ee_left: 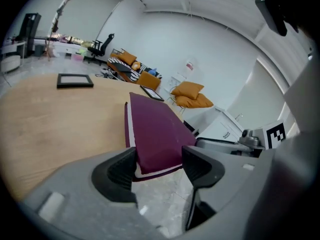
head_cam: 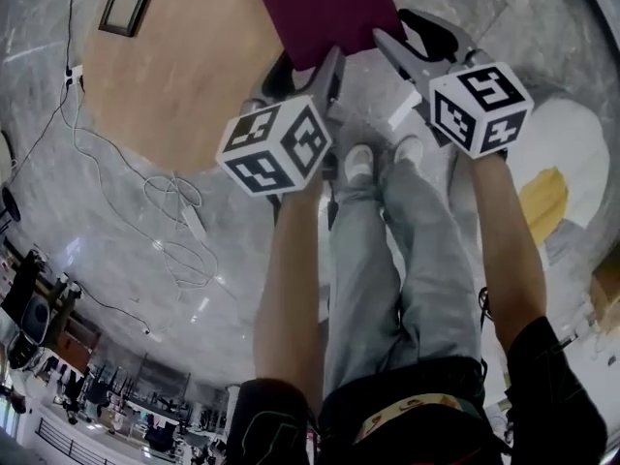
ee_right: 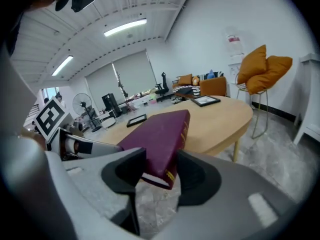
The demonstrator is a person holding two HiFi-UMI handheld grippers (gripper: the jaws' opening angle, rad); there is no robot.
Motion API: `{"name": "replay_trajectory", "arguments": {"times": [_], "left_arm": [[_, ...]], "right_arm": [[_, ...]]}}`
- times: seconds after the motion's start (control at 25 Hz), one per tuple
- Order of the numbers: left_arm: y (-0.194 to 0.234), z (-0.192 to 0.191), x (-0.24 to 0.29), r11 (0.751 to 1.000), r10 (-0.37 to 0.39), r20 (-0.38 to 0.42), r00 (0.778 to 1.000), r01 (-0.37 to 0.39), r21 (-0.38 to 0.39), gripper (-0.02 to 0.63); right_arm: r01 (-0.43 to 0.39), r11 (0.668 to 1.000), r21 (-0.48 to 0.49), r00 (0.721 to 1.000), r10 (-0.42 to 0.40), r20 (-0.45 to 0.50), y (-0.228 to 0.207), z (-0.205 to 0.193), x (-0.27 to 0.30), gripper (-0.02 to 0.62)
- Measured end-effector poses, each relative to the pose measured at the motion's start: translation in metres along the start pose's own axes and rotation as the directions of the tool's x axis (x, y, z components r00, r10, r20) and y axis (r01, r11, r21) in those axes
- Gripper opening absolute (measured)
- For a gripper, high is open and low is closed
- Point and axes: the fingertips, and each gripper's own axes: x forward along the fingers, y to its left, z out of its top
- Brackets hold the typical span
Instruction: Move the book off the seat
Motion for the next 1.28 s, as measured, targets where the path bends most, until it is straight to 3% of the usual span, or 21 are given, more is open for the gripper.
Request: {"name": "replay_trajectory", "arguments": {"times": [0.2, 0.36, 0.48, 0.6, 0.92, 1.0, 1.12, 1.2, 1.28], "left_arm": [[0.044, 0.026, 0.000, 0.987, 0.160, 0.067, 0.985, -0.160, -0.013, 0.290], [0.076, 0.022, 0.005, 0.979, 0.202, 0.033, 0.979, -0.200, -0.046, 0.290], [0.094, 0.020, 0.012, 0.966, 0.247, 0.020, 0.969, -0.244, -0.085, 0.290], [0.092, 0.007, 0.013, 0.960, 0.245, 0.005, 0.970, -0.242, -0.141, 0.291], [0.097, 0.011, 0.017, 0.961, 0.228, 0.059, 0.972, -0.215, -0.173, 0.298], [0.101, 0.004, 0.010, 0.947, 0.274, 0.022, 0.961, -0.266, -0.180, 0.298], [0.104, 0.008, -0.006, 0.913, 0.378, -0.041, 0.925, -0.380, -0.150, 0.299], [0.098, 0.022, -0.027, 0.902, 0.402, -0.050, 0.914, -0.405, -0.150, 0.299], [0.090, 0.050, -0.050, 0.906, 0.404, -0.025, 0.914, -0.404, -0.126, 0.294]], "right_arm": [[-0.120, 0.989, -0.089, 0.992, 0.116, -0.054, 0.014, 0.019, 0.061, 0.172], [-0.179, 0.974, -0.138, 0.978, 0.161, -0.134, 0.025, 0.014, 0.094, 0.172], [-0.242, 0.941, -0.239, 0.959, 0.194, -0.205, 0.029, 0.018, 0.117, 0.172], [-0.289, 0.915, -0.282, 0.944, 0.223, -0.242, 0.027, 0.011, 0.115, 0.153], [-0.305, 0.921, -0.242, 0.938, 0.246, -0.243, 0.022, 0.016, 0.123, 0.153], [-0.326, 0.916, -0.233, 0.918, 0.248, -0.309, 0.027, 0.007, 0.122, 0.144], [-0.348, 0.926, -0.145, 0.874, 0.265, -0.407, 0.019, 0.009, 0.113, 0.137], [-0.323, 0.942, -0.091, 0.884, 0.266, -0.384, 0.009, 0.032, 0.094, 0.093], [-0.304, 0.951, -0.060, 0.901, 0.267, -0.341, 0.003, 0.063, 0.077, 0.074]]}}
